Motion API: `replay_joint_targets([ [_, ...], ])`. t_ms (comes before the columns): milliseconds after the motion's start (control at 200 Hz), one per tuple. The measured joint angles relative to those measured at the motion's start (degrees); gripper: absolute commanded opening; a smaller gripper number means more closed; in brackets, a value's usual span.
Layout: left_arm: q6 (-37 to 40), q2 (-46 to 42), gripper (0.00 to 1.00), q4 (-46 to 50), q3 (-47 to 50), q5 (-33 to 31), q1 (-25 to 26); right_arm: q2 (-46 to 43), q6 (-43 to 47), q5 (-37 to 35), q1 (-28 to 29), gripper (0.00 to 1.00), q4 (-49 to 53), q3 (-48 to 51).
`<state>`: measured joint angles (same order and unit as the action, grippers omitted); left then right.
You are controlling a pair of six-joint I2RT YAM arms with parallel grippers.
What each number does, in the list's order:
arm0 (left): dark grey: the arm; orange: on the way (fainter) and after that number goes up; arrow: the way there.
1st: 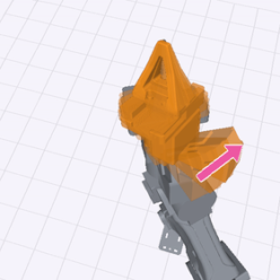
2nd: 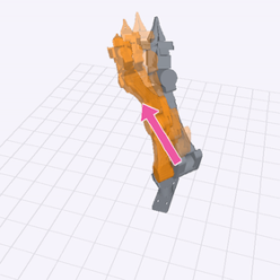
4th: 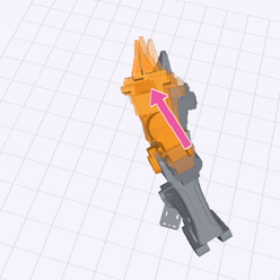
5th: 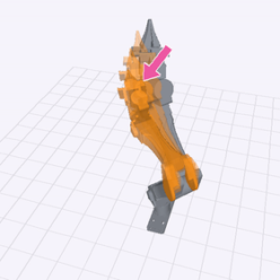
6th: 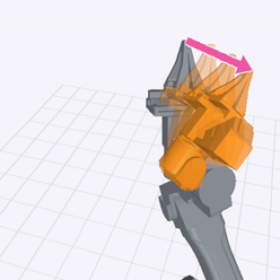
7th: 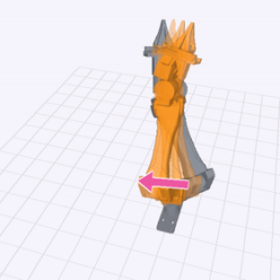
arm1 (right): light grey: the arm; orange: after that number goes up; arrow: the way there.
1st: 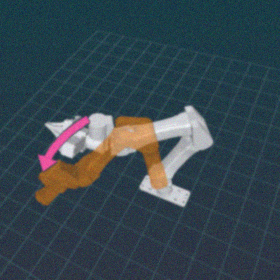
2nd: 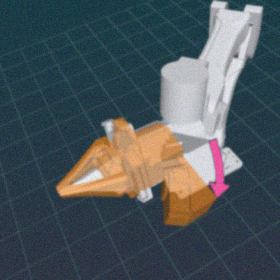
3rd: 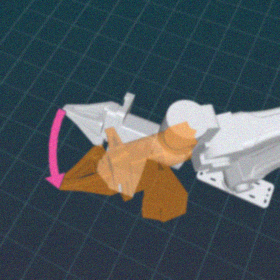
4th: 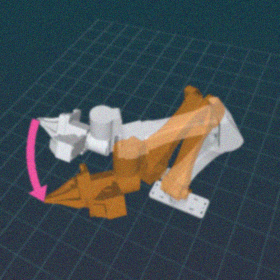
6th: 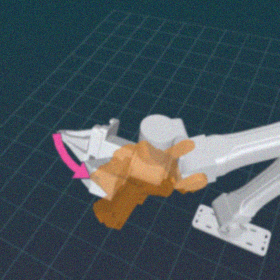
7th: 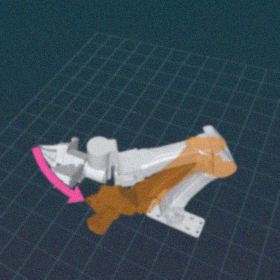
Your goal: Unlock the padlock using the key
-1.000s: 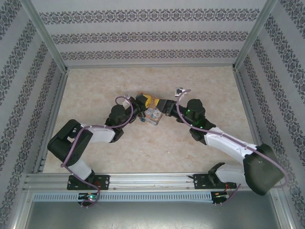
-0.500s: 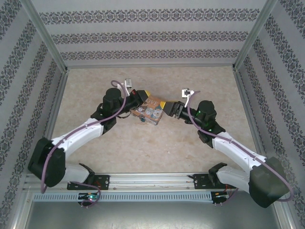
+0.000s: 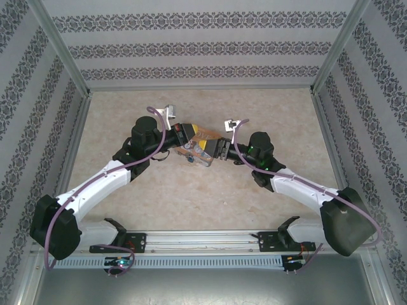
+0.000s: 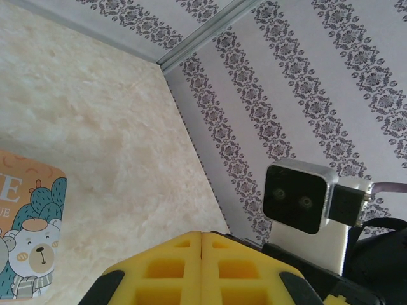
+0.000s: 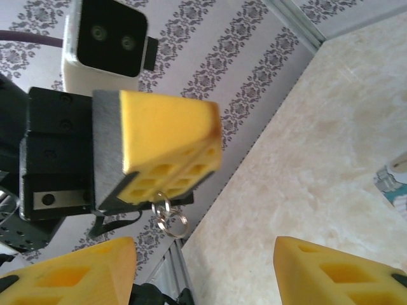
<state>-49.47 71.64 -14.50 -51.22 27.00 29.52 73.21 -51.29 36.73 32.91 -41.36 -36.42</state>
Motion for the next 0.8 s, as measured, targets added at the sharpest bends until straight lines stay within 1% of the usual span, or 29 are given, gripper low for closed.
replay_joint_targets([
  [405, -0.04, 0.0, 0.0, -0.17, 0.87, 0.04, 0.0, 4.66, -1.62, 0.22, 2.45, 0.49, -4.42, -2.03],
  [685, -0.33, 0.02, 0.0, -1.33, 0.98, 0.44, 0.0, 7.69, -3.04, 0.24, 3.54, 0.38, -6.23, -3.5],
  [799, -0.44, 0.04, 0.0, -1.33, 1.07, 0.39, -0.02, 8.61, -3.54, 0.48, 3.85, 0.3, -7.41, -3.87],
])
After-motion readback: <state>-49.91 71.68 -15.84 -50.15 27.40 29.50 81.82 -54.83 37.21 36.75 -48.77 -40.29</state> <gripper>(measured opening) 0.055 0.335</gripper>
